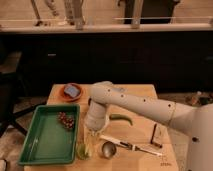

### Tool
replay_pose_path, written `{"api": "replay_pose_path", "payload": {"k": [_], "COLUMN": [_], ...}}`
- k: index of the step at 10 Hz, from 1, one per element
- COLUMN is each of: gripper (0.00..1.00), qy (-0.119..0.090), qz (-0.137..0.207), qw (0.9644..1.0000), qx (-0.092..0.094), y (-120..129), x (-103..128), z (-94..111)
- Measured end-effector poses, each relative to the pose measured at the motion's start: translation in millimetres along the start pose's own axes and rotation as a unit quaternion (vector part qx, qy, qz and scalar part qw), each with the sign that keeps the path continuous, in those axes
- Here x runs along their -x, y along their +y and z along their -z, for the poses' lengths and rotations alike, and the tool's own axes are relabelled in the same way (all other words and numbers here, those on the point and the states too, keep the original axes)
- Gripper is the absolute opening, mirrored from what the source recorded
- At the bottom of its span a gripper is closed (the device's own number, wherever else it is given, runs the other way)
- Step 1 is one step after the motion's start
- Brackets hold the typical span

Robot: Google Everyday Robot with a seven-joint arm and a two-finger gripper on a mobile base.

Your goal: Place banana in plastic cup

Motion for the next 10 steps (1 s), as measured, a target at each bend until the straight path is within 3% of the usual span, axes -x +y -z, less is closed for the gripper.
{"api": "replay_pose_path", "payload": {"k": [4, 10], "gripper": [0.0, 0.0], "qy": [-0.019, -0.028], "qz": [0.014, 0.019], "qw": [0.9997, 0.9993], "qx": [0.011, 0.013], "y": [-10, -14], "x": [2, 2], "z": [-16, -22]}}
